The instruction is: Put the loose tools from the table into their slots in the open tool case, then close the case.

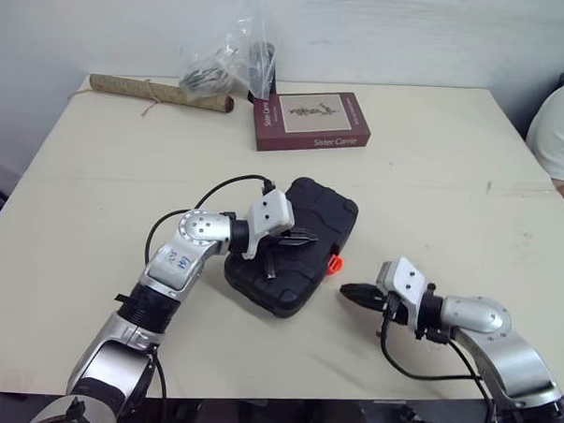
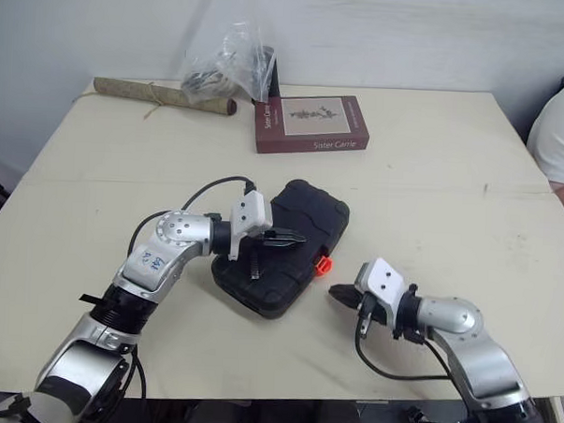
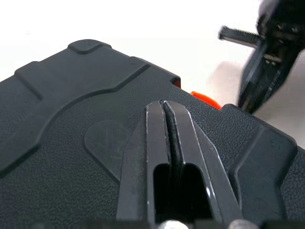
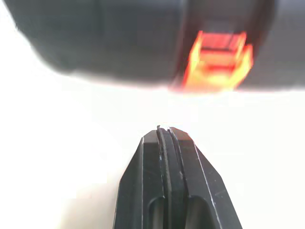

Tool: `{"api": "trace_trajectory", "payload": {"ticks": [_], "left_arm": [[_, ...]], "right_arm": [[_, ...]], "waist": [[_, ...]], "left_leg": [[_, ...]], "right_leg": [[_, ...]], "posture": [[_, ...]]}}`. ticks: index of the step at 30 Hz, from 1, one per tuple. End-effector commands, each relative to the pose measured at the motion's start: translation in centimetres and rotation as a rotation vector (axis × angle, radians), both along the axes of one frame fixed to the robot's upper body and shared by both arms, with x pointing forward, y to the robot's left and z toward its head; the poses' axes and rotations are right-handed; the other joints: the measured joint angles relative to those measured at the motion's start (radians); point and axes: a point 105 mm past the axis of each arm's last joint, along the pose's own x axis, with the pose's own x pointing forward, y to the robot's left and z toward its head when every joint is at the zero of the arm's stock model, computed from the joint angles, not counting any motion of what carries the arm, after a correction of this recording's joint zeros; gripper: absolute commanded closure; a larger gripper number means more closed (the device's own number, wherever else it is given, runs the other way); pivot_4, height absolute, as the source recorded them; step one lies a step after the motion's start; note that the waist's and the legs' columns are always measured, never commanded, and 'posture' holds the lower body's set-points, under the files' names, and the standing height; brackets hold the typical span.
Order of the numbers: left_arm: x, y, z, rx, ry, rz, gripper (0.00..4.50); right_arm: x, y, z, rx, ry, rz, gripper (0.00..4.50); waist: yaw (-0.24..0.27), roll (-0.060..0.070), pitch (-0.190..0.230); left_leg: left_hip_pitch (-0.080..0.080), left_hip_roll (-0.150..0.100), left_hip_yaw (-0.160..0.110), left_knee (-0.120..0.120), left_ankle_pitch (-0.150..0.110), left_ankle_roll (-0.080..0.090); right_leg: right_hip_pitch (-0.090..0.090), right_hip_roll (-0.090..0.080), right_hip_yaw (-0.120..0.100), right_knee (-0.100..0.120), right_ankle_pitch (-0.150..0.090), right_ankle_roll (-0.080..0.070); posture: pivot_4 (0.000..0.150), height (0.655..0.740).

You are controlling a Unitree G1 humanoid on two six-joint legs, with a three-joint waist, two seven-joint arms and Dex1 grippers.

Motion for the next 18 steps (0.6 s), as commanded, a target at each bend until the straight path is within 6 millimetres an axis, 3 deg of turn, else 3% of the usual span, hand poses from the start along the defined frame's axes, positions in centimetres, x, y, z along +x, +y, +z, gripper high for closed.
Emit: {"api": "trace_trajectory", "payload": {"ticks": [1,5,11,18], "left_arm": [[0.0,0.7,-2.8,0.067,0.072,0.044,4.46],[0.7,1.4,-3.2,0.095,0.076,0.103,4.46],[1.1,1.9,-4.6,0.169,0.119,0.157,4.46],[0.1,1.8,-5.5,0.175,0.209,0.129,4.46]], "right_arm": [[0.3,0.1,-0.3,0.013,0.012,-0.025,4.50],[1.5,0.5,-1.5,-0.016,0.017,-0.054,4.50],[3.6,2.6,-1.2,0.030,-0.019,-0.052,4.50],[4.6,5.7,2.6,0.223,-0.213,0.013,4.50]], "waist": [[0.001,0.000,0.000],[-0.002,0.000,-0.002],[-0.005,-0.001,-0.013],[-0.029,-0.003,-0.019]], "left_leg": [[0.000,0.000,0.000,0.000,0.000,0.000],[0.001,0.000,0.000,0.000,0.000,0.000],[0.004,0.002,-0.001,0.000,0.001,-0.001],[0.004,0.003,-0.001,-0.001,0.001,-0.002]], "right_leg": [[0.000,0.000,0.000,0.000,0.000,0.000],[0.000,0.000,0.000,0.000,0.000,-0.001],[0.002,0.000,0.000,0.001,-0.001,-0.002],[0.002,0.000,0.000,0.002,-0.001,-0.003]], "posture": [[0.150,0.7400],[0.150,0.7400],[0.150,0.7400],[0.150,0.7400]]}}
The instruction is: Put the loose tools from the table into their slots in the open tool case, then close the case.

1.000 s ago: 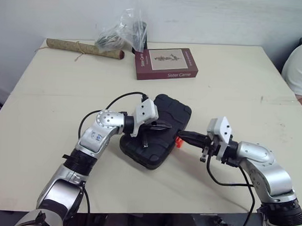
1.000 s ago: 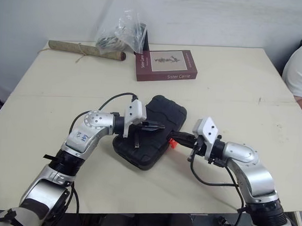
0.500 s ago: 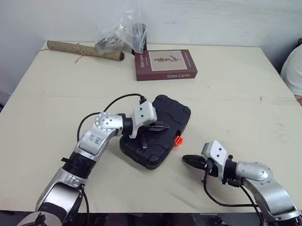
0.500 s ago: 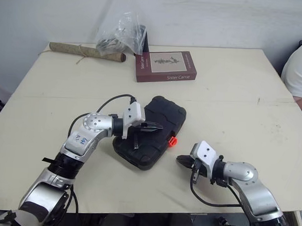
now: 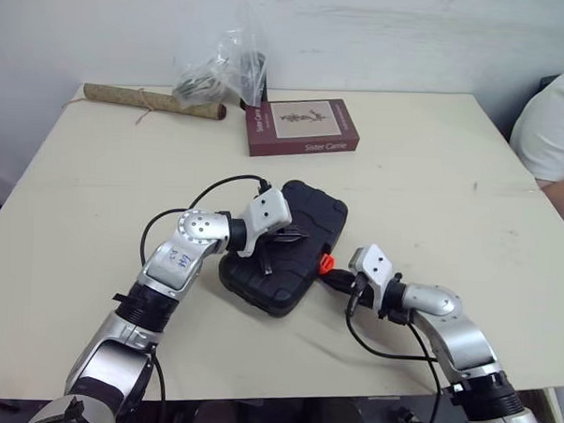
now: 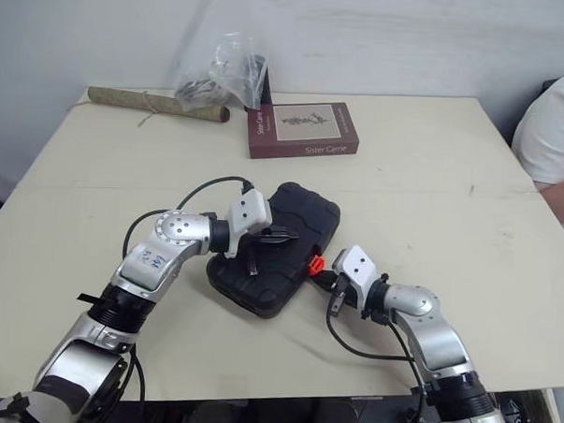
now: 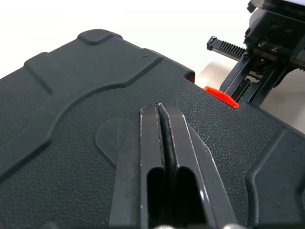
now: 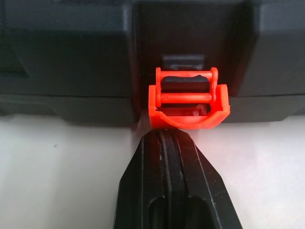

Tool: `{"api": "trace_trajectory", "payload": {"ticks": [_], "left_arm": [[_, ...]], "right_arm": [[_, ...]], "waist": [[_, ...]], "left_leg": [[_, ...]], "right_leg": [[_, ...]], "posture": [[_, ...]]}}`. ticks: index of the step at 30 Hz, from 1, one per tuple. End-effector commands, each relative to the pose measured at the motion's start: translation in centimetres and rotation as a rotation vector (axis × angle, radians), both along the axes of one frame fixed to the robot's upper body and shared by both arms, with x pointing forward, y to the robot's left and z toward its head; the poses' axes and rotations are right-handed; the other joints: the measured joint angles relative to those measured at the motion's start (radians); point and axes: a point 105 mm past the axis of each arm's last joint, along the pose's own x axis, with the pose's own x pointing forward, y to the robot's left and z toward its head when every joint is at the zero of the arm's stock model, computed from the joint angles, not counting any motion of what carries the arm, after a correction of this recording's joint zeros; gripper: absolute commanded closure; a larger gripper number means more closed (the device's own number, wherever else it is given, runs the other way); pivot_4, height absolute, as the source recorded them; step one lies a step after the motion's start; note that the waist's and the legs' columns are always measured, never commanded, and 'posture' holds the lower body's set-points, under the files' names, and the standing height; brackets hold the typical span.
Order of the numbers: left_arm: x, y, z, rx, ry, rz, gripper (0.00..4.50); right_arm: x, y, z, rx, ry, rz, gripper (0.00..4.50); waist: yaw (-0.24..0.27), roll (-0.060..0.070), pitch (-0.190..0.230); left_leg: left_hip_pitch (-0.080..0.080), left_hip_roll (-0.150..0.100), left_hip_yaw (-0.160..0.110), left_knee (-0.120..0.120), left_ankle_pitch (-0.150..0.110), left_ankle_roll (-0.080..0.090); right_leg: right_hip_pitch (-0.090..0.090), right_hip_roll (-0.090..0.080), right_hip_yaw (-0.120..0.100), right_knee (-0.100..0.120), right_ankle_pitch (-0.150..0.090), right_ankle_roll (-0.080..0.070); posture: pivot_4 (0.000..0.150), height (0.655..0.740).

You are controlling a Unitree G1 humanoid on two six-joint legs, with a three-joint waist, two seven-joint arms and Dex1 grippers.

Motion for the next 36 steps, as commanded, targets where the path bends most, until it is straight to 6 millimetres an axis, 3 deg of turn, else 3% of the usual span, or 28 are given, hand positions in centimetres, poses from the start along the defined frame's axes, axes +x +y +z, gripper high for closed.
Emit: {"api": "trace_trajectory", "payload": {"ticks": [1,15,31,33,36], "left_arm": [[-1.1,0.8,-4.8,0.097,0.193,0.018,4.46],[-2.5,0.6,-6.1,0.106,0.270,-0.016,4.46],[-2.0,2.1,-6.8,0.101,0.287,0.055,4.46],[-1.9,1.9,-6.0,0.055,0.252,0.043,4.46],[-1.2,2.2,-1.8,-0.146,0.114,0.028,4.46]], "right_arm": [[0.2,1.9,3.5,0.098,-0.179,0.059,4.50],[0.0,1.9,7.0,0.142,-0.305,0.115,4.50],[-0.1,2.4,8.6,0.048,-0.190,0.194,4.50],[-0.2,2.0,8.5,0.024,-0.194,0.200,4.50],[-0.4,0.4,10.2,0.070,-0.219,0.170,4.50]], "waist": [[-0.007,0.001,0.000],[-0.008,0.002,0.001],[0.001,0.006,-0.003],[0.003,0.005,-0.003],[0.001,0.006,-0.003]], "left_leg": [[0.000,0.000,0.000,0.000,0.000,0.000],[-0.001,0.001,0.001,-0.004,0.001,-0.003],[0.000,0.004,0.000,-0.004,0.000,-0.005],[0.000,0.003,0.000,-0.005,0.000,-0.005],[0.000,0.001,0.000,-0.004,0.000,-0.003]], "right_leg": [[0.000,0.000,0.000,0.000,0.000,0.000],[-0.003,0.001,0.001,0.001,-0.001,-0.003],[-0.003,0.000,0.001,0.000,-0.002,-0.004],[-0.002,0.000,0.001,-0.001,-0.002,-0.004],[-0.002,-0.002,0.002,-0.001,-0.001,-0.004]], "posture": [[0.150,0.7400],[0.150,0.7400],[0.150,0.7400],[0.150,0.7400],[0.150,0.7400]]}}
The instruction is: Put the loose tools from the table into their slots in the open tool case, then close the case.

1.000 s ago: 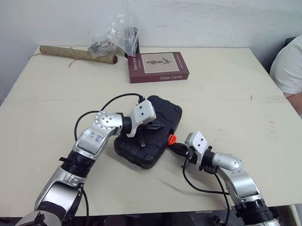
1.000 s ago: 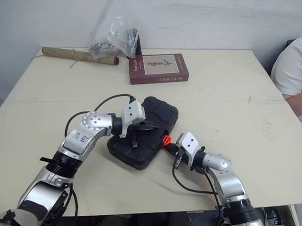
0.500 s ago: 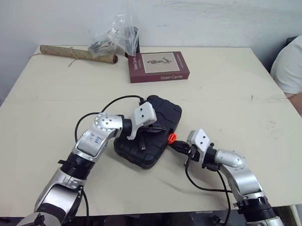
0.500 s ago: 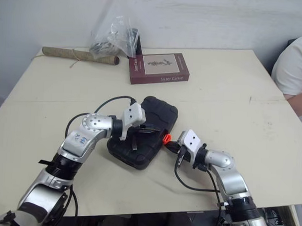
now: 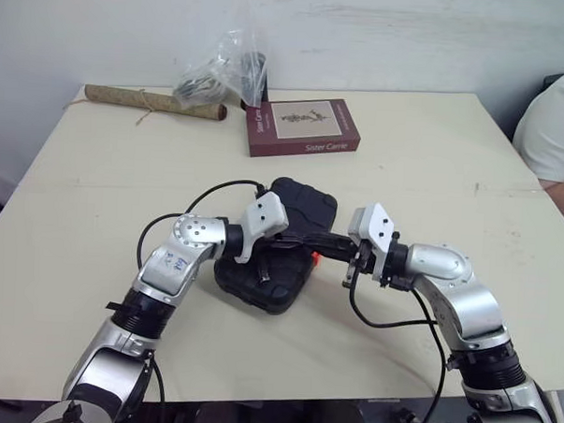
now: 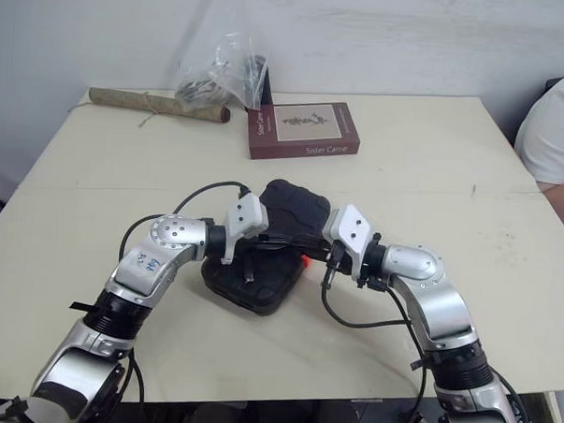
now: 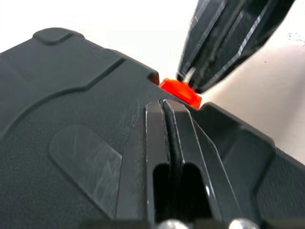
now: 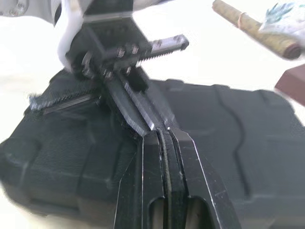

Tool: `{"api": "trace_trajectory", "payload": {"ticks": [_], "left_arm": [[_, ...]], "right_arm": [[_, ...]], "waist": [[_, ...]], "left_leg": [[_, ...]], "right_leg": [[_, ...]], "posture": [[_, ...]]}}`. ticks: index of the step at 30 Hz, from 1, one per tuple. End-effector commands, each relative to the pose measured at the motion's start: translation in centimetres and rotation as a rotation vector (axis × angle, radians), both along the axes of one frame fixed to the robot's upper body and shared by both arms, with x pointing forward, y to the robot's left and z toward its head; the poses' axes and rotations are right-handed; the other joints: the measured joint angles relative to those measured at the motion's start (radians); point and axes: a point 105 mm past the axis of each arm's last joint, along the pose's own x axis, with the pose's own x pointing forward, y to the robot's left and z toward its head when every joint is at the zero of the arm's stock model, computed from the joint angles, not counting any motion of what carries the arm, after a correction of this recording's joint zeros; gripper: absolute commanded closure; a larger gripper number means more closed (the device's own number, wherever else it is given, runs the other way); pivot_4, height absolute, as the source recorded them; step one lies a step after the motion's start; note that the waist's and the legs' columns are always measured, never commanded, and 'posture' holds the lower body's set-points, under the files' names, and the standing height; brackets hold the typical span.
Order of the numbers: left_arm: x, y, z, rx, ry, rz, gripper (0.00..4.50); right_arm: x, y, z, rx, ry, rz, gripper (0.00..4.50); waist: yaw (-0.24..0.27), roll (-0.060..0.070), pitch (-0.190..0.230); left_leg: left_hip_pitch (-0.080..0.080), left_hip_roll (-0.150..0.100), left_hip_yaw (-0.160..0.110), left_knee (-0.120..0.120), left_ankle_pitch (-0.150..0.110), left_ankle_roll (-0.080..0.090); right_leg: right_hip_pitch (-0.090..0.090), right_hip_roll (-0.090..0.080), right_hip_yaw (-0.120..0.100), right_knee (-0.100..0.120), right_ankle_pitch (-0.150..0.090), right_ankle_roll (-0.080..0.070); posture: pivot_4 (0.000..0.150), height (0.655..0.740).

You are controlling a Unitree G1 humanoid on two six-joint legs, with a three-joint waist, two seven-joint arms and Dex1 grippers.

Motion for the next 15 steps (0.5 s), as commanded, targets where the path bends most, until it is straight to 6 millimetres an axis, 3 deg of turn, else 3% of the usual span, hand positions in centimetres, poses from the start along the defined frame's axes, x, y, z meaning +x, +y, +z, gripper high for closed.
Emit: {"api": "trace_trajectory", "payload": {"ticks": [1,3,5,8,11,13,15], "left_arm": [[-0.3,2.4,0.1,-0.138,0.036,0.038,4.23],[-1.0,5.0,2.9,-0.196,-0.032,0.041,3.54],[-1.0,8.4,4.6,-0.197,-0.103,0.132,2.96],[-1.8,13.9,4.6,-0.129,-0.110,0.296,1.70],[-3.9,20.0,2.6,-0.077,-0.015,0.530,0.55],[-5.7,23.0,0.6,0.050,0.055,0.648,0.17],[-6.5,24.6,0.8,0.078,0.019,0.715,0.17]], "right_arm": [[-0.2,-2.1,4.1,0.093,-0.119,-0.031,4.18],[-0.7,-3.8,5.2,0.078,-0.149,-0.041,3.40],[-1.1,-6.1,4.6,-0.037,-0.148,-0.058,2.76],[-1.5,-9.4,4.4,-0.166,-0.182,-0.104,1.35],[-0.9,-13.7,3.9,-0.324,-0.249,-0.184,0.07],[-0.1,-16.1,4.5,-0.332,-0.275,-0.282,0.00],[0.4,-17.8,4.7,-0.352,-0.295,-0.334,0.00]], "waist": [[-0.003,0.001,0.001],[-0.006,0.003,0.006],[-0.005,0.002,0.008],[-0.002,-0.001,0.019],[-0.005,0.001,0.023],[-0.008,-0.002,0.026],[-0.005,-0.005,0.030]], "left_leg": [[-0.001,0.000,0.000,0.000,0.000,0.000],[-0.002,0.002,0.000,0.000,0.000,0.000],[-0.003,0.003,0.000,-0.001,0.000,-0.001],[-0.003,0.003,-0.001,-0.004,0.001,-0.003],[-0.002,0.000,0.001,-0.009,0.002,-0.002],[-0.002,-0.001,0.005,-0.011,0.000,0.001],[-0.003,-0.002,0.005,-0.010,0.000,0.001]], "right_leg": [[0.000,-0.001,0.000,0.000,0.000,0.000],[-0.002,-0.003,0.000,0.000,0.000,0.000],[-0.003,-0.002,0.000,0.000,0.000,0.000],[-0.003,0.000,0.000,-0.001,-0.001,-0.002],[-0.004,0.001,-0.003,-0.003,-0.001,-0.002],[-0.004,0.000,-0.003,-0.004,0.001,0.002],[-0.004,0.000,-0.003,-0.006,0.001,0.002]], "posture": [[0.150,0.7400],[0.150,0.7400],[0.150,0.7400],[0.150,0.7400],[0.150,0.7400],[0.150,0.7400],[0.150,0.7400]]}}
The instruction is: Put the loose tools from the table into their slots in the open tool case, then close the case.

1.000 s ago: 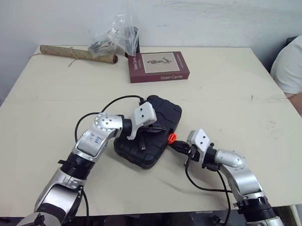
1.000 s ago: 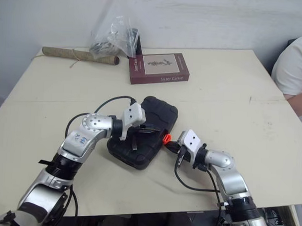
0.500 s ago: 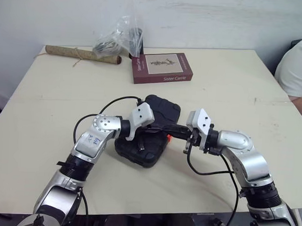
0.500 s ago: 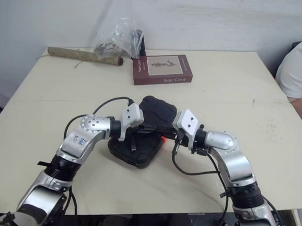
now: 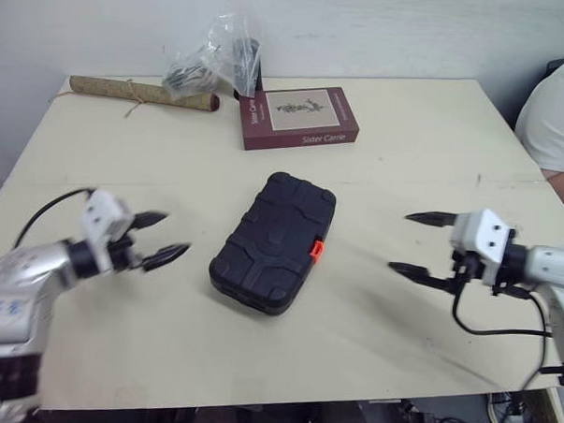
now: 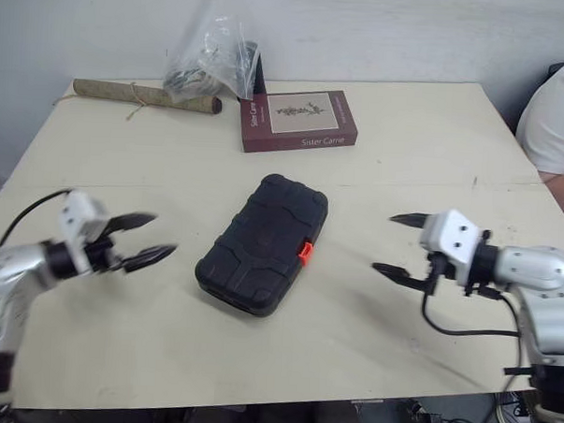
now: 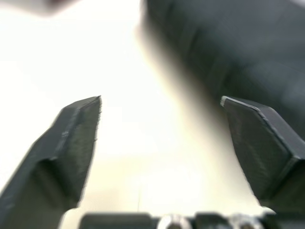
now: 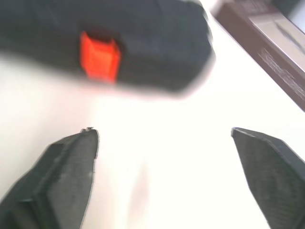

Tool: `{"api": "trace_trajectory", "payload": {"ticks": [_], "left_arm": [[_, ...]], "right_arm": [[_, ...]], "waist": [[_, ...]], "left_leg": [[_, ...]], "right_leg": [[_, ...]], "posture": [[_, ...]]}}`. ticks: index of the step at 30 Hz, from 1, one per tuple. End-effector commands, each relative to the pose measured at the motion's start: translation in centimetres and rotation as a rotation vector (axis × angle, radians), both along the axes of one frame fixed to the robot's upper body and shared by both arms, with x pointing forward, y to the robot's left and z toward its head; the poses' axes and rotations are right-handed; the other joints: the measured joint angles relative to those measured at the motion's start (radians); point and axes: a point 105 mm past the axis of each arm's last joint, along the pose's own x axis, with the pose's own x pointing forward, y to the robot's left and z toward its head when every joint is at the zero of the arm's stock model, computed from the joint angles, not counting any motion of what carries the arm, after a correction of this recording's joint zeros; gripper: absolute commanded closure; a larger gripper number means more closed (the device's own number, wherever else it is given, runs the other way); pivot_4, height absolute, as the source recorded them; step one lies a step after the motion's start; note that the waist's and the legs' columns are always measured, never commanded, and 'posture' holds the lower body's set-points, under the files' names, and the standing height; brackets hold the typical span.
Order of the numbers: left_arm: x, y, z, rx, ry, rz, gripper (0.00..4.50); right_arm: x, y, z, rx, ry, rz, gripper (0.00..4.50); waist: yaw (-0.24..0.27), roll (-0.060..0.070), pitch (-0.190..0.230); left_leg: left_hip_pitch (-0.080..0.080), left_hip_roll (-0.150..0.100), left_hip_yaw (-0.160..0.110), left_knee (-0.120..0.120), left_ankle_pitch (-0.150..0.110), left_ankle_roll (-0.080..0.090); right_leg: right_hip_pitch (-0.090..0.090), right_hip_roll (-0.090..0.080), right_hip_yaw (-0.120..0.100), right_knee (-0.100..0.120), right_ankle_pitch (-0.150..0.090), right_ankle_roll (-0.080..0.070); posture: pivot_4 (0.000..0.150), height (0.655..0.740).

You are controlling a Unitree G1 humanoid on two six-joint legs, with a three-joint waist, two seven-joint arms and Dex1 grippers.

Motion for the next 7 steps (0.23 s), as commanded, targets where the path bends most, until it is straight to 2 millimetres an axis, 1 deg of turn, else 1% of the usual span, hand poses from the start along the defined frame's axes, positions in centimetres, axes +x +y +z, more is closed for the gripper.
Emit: {"api": "trace_trajectory", "payload": {"ticks": [1,3,4,6,7], "left_arm": [[-0.7,2.2,2.1,0.085,-0.105,0.103,0.17],[-1.0,3.1,2.5,0.096,-0.138,0.160,0.17],[-1.1,3.3,2.7,0.092,-0.152,0.180,0.17],[-1.3,3.4,2.9,0.087,-0.172,0.191,0.17],[-1.5,3.3,2.7,0.074,-0.150,0.192,0.17]], "right_arm": [[0.7,-2.6,1.8,-0.031,-0.109,-0.068,0.00],[0.9,-3.6,1.8,-0.029,-0.113,-0.093,0.00],[1.0,-4.0,1.7,-0.028,-0.111,-0.101,0.00],[1.1,-4.2,1.3,-0.038,-0.103,-0.102,0.00],[1.3,-4.1,1.2,-0.032,-0.103,-0.100,0.00]], "waist": [[0.004,-0.003,0.003],[0.012,-0.004,0.005],[0.013,-0.004,0.005],[0.013,-0.003,0.005],[0.013,-0.003,0.005]], "left_leg": [[0.000,0.000,0.000,0.001,0.000,0.000],[0.000,0.000,-0.002,0.001,0.000,0.000],[-0.001,-0.001,-0.005,0.001,0.000,0.000],[0.000,-0.001,-0.007,0.000,0.001,-0.002],[0.000,-0.001,-0.007,-0.001,0.001,-0.002]], "right_leg": [[0.000,0.000,0.000,-0.001,0.000,0.000],[0.000,-0.003,0.000,-0.001,0.000,0.000],[0.001,-0.009,0.002,-0.001,0.001,0.000],[0.001,-0.011,0.003,-0.001,0.000,-0.001],[0.001,-0.011,0.003,0.000,0.000,-0.001]], "posture": [[0.150,0.7400],[0.150,0.7400],[0.150,0.7400],[0.150,0.7400],[0.150,0.7400]]}}
